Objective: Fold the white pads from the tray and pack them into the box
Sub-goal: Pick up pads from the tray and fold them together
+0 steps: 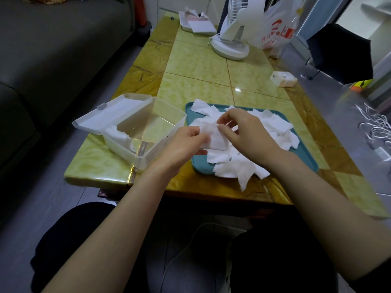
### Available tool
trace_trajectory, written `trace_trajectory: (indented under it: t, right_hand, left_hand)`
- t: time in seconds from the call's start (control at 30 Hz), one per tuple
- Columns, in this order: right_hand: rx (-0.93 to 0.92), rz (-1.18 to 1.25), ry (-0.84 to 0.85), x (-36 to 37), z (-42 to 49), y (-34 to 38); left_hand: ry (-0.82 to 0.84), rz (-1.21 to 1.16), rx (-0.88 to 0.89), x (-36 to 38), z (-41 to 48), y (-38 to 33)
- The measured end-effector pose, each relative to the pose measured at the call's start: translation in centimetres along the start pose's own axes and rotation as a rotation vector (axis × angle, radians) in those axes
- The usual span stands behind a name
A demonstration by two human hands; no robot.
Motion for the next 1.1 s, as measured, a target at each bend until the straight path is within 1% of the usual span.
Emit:
trace_trajectory:
  t: [0.1,0.3,0.37,0.43,0.53,0.63,0.7,0.73,0.9,1.1]
  right_hand:
    - [0.099,0.1,0.102,0.6,-0.7,-0.3]
    - [0.14,0.18,0.023,0.6,-1.9,-0.7]
    - [0.144,0.154,0.015,0.1,-2.2,-0.9]
    - [0.151,0.089,0.041,-0.1,-2.7,-1.4]
    - [0.172,0.045,0.196,0.0,-3.8,-2.9]
    - [0.113,-0.003,0.464,0.6,-5.4,-3.9]
    - [0.076,-0.039,0.569,1.2,-6.3,-4.4]
    - [0.064,-0.053,0.574,1.5,-6.5,-4.7]
    - [-0.012,-0.107,0.471,2.1,-5.9,-4.7]
    - [0.034,-0.059,0.273,1.1,-4.1,-4.4]
  left_hand:
    - [-0.001,0.049,0.008,0.1,-0.2,-0.1]
    - [-0.017,0.148,0.089,0.3,-0.2,0.1]
    - [-0.031,0.171,0.094,0.4,-0.1,0.1]
    - [-0.056,0.173,0.088,0.2,0.0,0.2]
    - [-0.097,0.159,0.071,0.1,0.1,0.2]
    - [-0.122,0.165,0.058,0.0,0.3,0.3]
    - [-0.128,0.178,0.051,0.1,0.5,0.4]
    - [-0.125,0.183,0.048,0.2,0.5,0.5]
    - [-0.113,0.203,0.036,0.5,0.4,0.6]
    - [-0.141,0.207,0.053,0.2,0.5,0.6]
Point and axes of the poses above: each hand's wrist, its own z-axis towards the middle knuckle, its own x-axis out of the palm, y = z × x, the point moved 4 cm from there along z, towards the middle knuckle, and after that the axes turned 7 degrees about -x, right-handed, at the moved point
